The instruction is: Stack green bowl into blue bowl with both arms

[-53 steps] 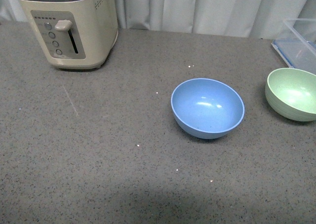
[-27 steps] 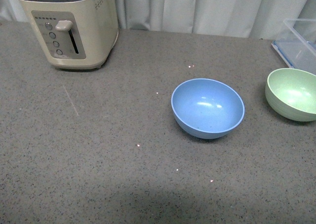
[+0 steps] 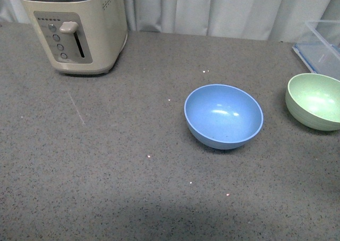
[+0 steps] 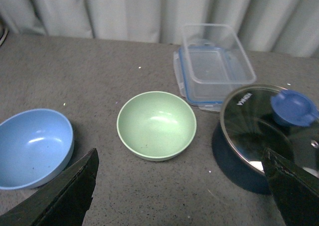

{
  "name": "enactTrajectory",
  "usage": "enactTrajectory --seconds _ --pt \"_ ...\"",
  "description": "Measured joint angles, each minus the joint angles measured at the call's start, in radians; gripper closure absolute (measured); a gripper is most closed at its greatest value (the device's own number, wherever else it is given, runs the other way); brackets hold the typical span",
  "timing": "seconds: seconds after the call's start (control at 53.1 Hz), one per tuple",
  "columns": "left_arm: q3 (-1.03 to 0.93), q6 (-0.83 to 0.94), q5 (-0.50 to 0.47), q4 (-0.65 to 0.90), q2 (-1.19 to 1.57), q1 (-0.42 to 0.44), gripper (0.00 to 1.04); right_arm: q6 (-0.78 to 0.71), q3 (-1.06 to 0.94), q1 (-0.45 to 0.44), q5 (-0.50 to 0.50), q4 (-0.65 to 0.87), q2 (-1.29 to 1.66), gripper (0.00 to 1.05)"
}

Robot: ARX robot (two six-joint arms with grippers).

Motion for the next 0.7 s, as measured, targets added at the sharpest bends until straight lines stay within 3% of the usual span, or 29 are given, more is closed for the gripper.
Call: enactTrajectory --seconds 0.113,0.245,0.396,0.697 --pt "0.000 0.000 0.001 0.000 0.000 0.000 0.06 -0.095 0.103 -0.006 -0.087 -0.019 0.193 0.09" --pt "0.000 0.000 0.001 0.000 0.000 0.000 0.06 -0.299 0.281 0.027 -0.146 -0.181 0.471 0.09" --pt "0.000 0.000 0.001 0.000 0.000 0.000 0.06 -0.467 0.399 0.073 -0.105 -0.233 0.653 0.09" --pt "0.000 0.000 0.001 0.000 0.000 0.000 0.06 -0.591 0.539 0.111 -0.058 -0.264 0.883 0.09"
